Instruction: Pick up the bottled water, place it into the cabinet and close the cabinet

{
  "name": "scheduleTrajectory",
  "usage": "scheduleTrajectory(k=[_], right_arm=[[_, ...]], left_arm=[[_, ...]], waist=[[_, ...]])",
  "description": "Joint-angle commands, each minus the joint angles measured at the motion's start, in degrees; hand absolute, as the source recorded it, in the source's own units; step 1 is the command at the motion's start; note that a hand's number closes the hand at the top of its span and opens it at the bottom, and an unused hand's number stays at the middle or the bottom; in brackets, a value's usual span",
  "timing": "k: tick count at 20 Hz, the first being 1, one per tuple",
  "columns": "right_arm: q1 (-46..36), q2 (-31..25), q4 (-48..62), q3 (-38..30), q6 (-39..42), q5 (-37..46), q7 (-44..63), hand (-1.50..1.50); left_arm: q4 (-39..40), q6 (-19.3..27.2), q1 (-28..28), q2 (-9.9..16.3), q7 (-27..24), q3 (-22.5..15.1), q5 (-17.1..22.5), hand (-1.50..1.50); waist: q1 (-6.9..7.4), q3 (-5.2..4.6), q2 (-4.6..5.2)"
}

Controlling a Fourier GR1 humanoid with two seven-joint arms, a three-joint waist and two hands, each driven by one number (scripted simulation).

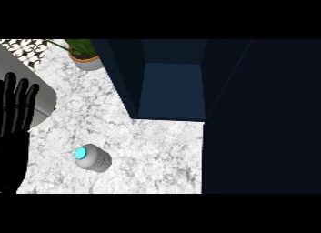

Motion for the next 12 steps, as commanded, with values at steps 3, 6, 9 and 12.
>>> scheduleTrajectory(k=[3, 6, 9, 12], right_arm=[[1.7, -1.26, -1.93, 0.95, 1.61, 0.32, 1.39, -1.5], [7.75, 0.4, -5.5, 4.12, 1.25, 2.65, 0.12, -1.5], [11.78, 0.93, -5.98, 8.76, 8.03, -7.51, 3.77, -1.5], [14.2, -1.18, -12.53, 7.39, 8.29, -10.04, 8.67, -1.5]], left_arm=[[-5.03, -9.46, 4.88, 2.13, -0.69, -5.21, 6.93, -1.5], [-9.12, -19.35, 9.1, 5.42, -0.58, -10.84, 14.91, -1.5], [-7.88, -19.59, 14.98, 4.09, 9.76, -16.43, 22.56, -1.5], [-16.62, -21.87, 23.41, 8.61, 13.36, -15.74, 29.97, -1.5]], waist=[[-2.16, -0.05, 0.95], [-2.69, -0.15, 0.34], [-2.95, 0.07, 0.48], [-1.95, -0.03, 0.53]])
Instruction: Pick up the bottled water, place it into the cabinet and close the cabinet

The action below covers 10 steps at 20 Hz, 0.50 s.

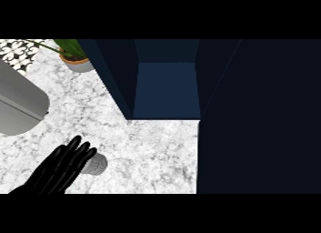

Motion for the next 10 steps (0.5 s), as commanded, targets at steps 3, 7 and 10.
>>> scheduleTrajectory(k=[3, 7, 10], right_arm=[[4.79, -2.38, -12.98, -0.43, 0.78, -7.16, 10.63, -1.5], [10.36, -4.47, -16.65, -4.83, 3.44, -11.65, 9.15, -1.5], [11.65, -4.16, -17.04, -5.76, 4.41, -12.98, 8.4, -1.5]], left_arm=[[-13.92, -4.47, 14.3, 6.82, 5.7, 1.43, 12.85, -1.5], [-17.81, -6.49, 19.47, 8.68, 5.34, 2.19, 14.59, -1.5], [-16.53, -7.07, 20.88, 8.42, 3.56, 2.9, 14.61, -1.5]], waist=[[0.67, -0.05, 0.1], [0.35, 0.05, 0.04], [0.14, 0.06, 0.11]])
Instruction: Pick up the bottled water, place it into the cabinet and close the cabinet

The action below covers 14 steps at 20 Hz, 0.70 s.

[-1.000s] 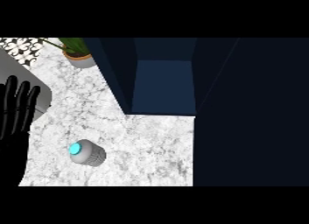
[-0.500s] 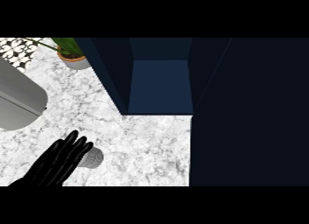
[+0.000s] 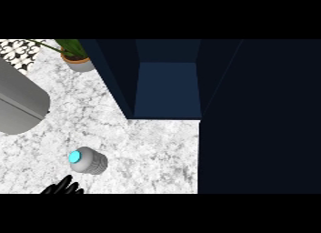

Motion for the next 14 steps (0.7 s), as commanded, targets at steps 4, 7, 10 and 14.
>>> scheduleTrajectory(k=[4, 7, 10, 14], right_arm=[[2.95, -0.73, -7.28, -1.79, 0.62, -6.09, 3.62, -1.5], [4.42, -0.56, -8.11, -3.13, 0.82, -8.54, 4.26, -1.5], [4.44, 0.03, -10.06, -0.8, 0.51, -6.54, 4.87, -1.5], [5.76, -0.06, -9.4, -2.22, 1.66, -7.27, 3.99, -1.5]], left_arm=[[-15.44, -0.58, 9.2, 2.58, 1.13, 0.94, 7.85, -1.5], [-13.69, -2.66, 10.67, 2.82, -2.08, 1.58, 6.37, -1.5], [-13.87, -2.88, 11.25, 4.08, -3.01, 3.66, 7.34, -1.5], [-13.54, -4.89, 15.62, 4.31, -5.62, 3.34, 6.71, -1.5]], waist=[[0.45, 0.05, -0.11], [0.27, 0.04, -0.16], [0.06, 0.01, -0.1], [0.41, 0.02, -0.24]])
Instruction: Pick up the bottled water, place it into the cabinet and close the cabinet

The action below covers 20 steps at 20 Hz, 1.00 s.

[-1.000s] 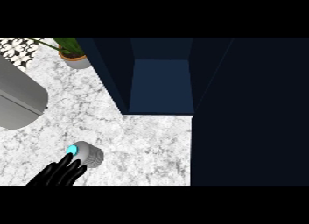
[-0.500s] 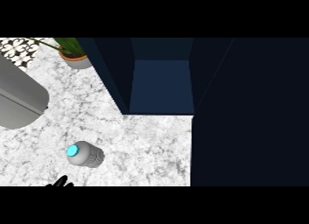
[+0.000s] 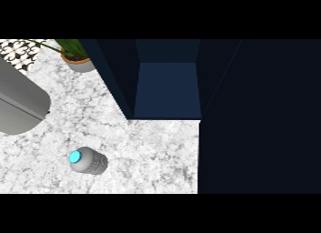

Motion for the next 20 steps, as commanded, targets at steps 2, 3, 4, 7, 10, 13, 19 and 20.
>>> scheduleTrajectory(k=[2, 3, 4, 7, 10, 13, 19, 20], right_arm=[[2.29, 0.27, -8.64, -1.02, -0.37, -6.9, 3.46, -1.5], [6.14, 0.14, -9.67, -1.05, 1.63, -8.98, 2.77, -1.5], [5.38, 0.58, -9.27, -0.05, 1.23, -6.73, 2.43, -1.5], [6.66, 0.36, -9.73, -0.81, 2.24, -8.63, 1.95, -1.5], [6.62, -0.33, -9.28, -3.08, 2.72, -10.65, 1.97, -1.5], [7.36, -0.55, -8.38, -4.82, 3.69, -10.61, 0.3, -1.5], [10.14, 0.25, -13.12, -2.54, 3.73, -10.55, 2.21, -1.5], [9.22, -0.55, -11.36, -5.53, 4.75, -13.24, 0.35, -1.5]], left_arm=[[-13.86, -0.92, 6.64, 2.53, -0.22, 3.48, 6.66, -1.5], [-12.18, 0.21, 5.36, 2.19, -0.52, 4.59, 7.36, -1.5], [-12.99, -0.16, 6.56, 2.82, -0.31, 4.56, 8.56, -1.5], [-10.4, 1.54, 5.73, 1.27, -2.71, 7.28, 7.58, -1.5], [-9.17, 3.07, 4.94, 0.41, -3.21, 8.16, 6.93, -1.5], [-7.82, 2.37, 5.97, 1.33, -4.99, 12.81, 9.43, -1.5], [4.91, 1.93, -3.06, 3.27, -4.92, 16.94, 8.83, -1.5], [4.63, 1.32, -2.52, 3.06, -4.42, 15.74, 6.89, -1.5]], waist=[[0.44, 0.0, -0.05], [-0.94, 0.06, -0.11], [-0.54, 0.02, 0.05], [-0.93, 0.03, 0.08], [-1.15, 0.04, 0.23], [-0.98, 0.03, 0.2], [-2.05, -0.11, 0.55], [-1.7, -0.07, 0.49]])
